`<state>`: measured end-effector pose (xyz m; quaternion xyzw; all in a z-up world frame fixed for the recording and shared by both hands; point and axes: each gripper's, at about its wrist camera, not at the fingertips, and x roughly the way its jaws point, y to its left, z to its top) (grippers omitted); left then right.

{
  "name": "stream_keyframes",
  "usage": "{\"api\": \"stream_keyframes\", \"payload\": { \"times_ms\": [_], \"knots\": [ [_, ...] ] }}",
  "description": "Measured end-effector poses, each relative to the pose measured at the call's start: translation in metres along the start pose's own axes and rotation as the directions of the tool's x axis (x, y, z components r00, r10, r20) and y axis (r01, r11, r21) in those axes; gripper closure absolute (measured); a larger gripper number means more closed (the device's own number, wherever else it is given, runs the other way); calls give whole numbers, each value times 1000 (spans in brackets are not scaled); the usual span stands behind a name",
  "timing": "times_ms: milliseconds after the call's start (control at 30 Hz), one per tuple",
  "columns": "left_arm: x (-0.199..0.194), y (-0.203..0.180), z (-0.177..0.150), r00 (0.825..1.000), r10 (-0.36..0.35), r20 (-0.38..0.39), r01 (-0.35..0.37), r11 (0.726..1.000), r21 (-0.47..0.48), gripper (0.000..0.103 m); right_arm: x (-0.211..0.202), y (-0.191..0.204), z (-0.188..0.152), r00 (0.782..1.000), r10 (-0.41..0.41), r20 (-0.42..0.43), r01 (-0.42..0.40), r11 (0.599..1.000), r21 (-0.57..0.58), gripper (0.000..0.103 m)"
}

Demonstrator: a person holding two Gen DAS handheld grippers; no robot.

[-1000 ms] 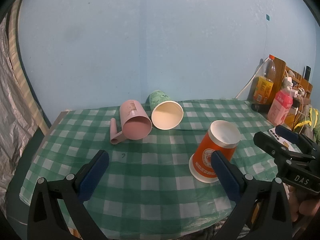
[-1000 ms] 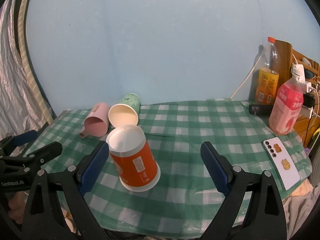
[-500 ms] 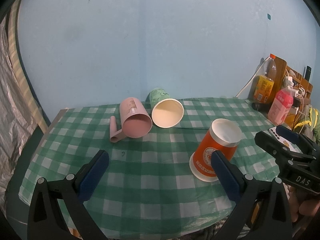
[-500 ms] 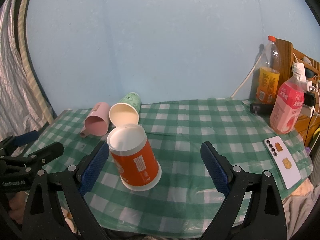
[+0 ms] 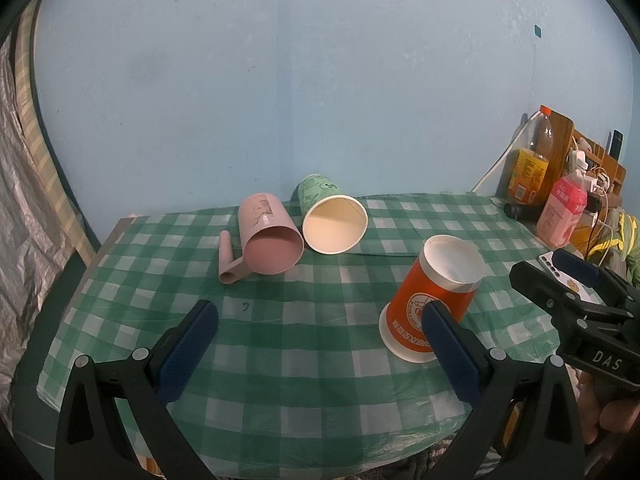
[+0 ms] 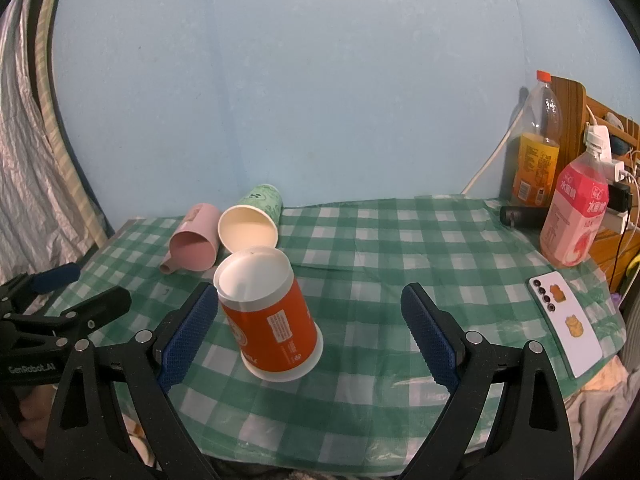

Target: Flip cup upside down

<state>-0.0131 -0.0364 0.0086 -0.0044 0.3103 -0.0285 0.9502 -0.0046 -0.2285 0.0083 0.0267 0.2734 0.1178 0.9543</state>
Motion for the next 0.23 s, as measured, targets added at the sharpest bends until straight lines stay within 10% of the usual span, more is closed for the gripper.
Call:
{"api": "stream_keyframes", "payload": {
  "times_ms": [233],
  "knots": [
    [2,2,1,1000,3,-4,-3,1000,-7,0,0,0,-1,1000,-1,0,1,1000,2,11]
  ]
}}
